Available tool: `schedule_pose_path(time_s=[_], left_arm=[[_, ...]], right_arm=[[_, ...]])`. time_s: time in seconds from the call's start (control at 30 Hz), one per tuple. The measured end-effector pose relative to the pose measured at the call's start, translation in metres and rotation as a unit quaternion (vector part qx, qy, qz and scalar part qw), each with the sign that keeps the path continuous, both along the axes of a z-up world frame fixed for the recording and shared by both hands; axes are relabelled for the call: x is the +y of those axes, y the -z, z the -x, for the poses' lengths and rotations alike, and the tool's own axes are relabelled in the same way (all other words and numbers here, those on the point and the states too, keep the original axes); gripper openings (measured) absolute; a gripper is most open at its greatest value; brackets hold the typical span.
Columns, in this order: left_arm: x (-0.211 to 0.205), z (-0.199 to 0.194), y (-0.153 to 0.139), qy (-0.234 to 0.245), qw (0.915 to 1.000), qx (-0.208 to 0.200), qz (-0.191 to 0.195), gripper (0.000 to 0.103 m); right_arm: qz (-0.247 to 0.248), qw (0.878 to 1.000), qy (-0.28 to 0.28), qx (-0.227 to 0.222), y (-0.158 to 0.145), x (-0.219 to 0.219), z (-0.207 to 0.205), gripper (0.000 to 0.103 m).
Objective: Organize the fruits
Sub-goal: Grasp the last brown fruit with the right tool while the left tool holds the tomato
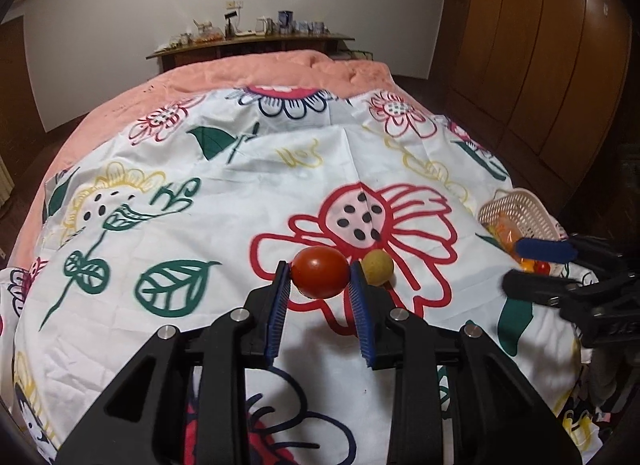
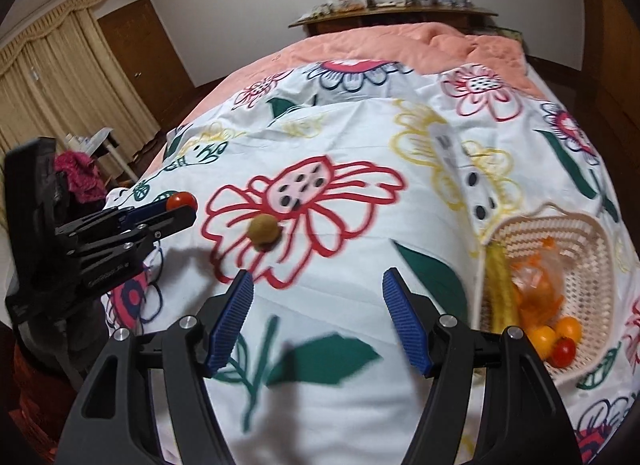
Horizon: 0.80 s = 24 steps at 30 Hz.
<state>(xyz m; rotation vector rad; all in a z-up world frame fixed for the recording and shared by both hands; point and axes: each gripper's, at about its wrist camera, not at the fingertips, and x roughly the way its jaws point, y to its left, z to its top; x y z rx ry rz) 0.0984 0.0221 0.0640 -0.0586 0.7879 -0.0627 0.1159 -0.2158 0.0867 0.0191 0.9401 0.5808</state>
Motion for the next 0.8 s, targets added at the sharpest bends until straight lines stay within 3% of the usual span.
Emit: schedule_pose_path(time_s=[0.57,0.8], left_arm=[[0.039,0.024,0.008,-0.039,0.9978,-0.014,0.052,0.031],[0.048,0.03,0.009,-0.042,0.997,-0.02,0.061,0.031]], right_arm=[[0.031,0.997,-0.058,0.051,0.017,0.092,-0.037,0.067],[0.055,0.995,-0.044,0.064,0.031,0.105,-0.047,0.054]])
